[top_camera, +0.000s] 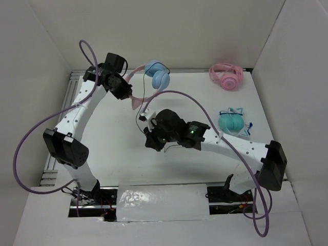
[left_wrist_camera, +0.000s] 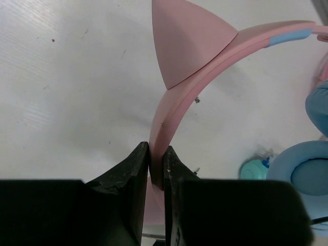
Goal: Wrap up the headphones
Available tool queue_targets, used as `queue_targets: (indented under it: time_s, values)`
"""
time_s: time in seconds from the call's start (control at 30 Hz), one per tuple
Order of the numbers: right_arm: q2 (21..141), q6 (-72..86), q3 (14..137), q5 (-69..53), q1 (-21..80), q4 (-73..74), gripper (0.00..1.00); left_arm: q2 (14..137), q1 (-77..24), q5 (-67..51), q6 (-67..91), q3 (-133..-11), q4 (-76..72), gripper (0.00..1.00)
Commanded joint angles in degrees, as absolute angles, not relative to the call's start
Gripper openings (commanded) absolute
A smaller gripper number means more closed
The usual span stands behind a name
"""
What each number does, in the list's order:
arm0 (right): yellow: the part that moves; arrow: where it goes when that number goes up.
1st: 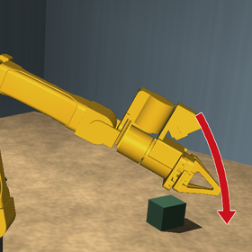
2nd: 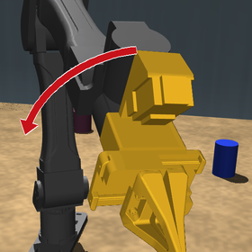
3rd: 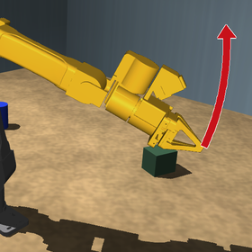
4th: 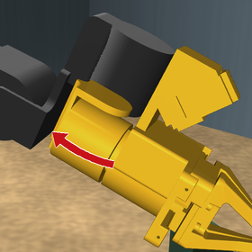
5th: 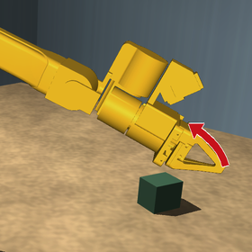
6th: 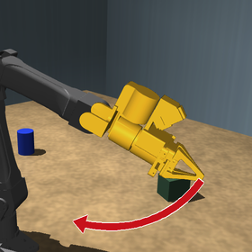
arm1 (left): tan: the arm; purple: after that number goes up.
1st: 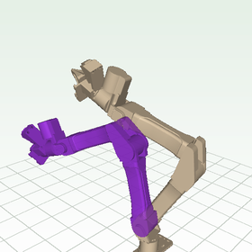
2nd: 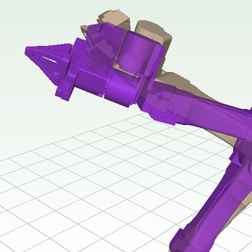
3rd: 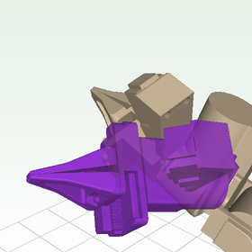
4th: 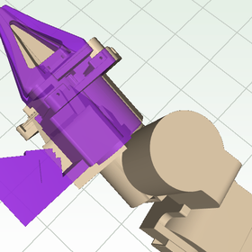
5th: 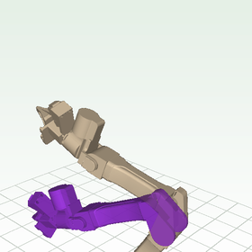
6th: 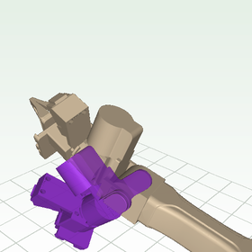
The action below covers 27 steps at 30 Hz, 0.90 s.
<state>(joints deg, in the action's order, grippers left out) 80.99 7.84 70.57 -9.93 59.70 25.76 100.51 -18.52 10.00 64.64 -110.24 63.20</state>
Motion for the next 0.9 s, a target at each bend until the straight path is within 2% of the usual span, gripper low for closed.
queue_targets:
  time_s: [0.0,0.1,0.17,0.27,0.53,0.67,0.87]
  values:
    - [79.47,8.26,65.41,-11.25,58.28,18.39,0.0,95.55,-17.32,4.75,63.64,-108.21,54.86,0.0]
    - [73.6,11.77,54.0,-12.56,53.71,10.33,0.0,88.8,-14.26,-1.12,59.17,-103.39,48.55,0.0]
    - [68.15,15.2,44.18,-16.75,48.55,1.29,0.0,85.36,-12.14,-10.16,57.23,-99.86,43.62,0.0]
    - [64.44,17.49,36.92,-22.12,42.04,-5.08,0.0,77.9,-8.45,-19.93,54.5,-92.83,35.0,0.0]
    - [66.96,17.49,36.65,-28.46,32.88,-8.08,0.0,71.99,-7.21,-36.29,48.88,-90.53,27.25,0.0]
    - [71.36,16.53,41.46,-29.63,29.02,-6.6,0.0,69.26,-7.82,-44.36,45.27,-89.21,24.88,0.0]
    - [82.6,15.73,50.52,-32.34,22.33,-2.9,0.0,65.83,-10.46,-44.55,39.29,-88.77,26.63,0.0]
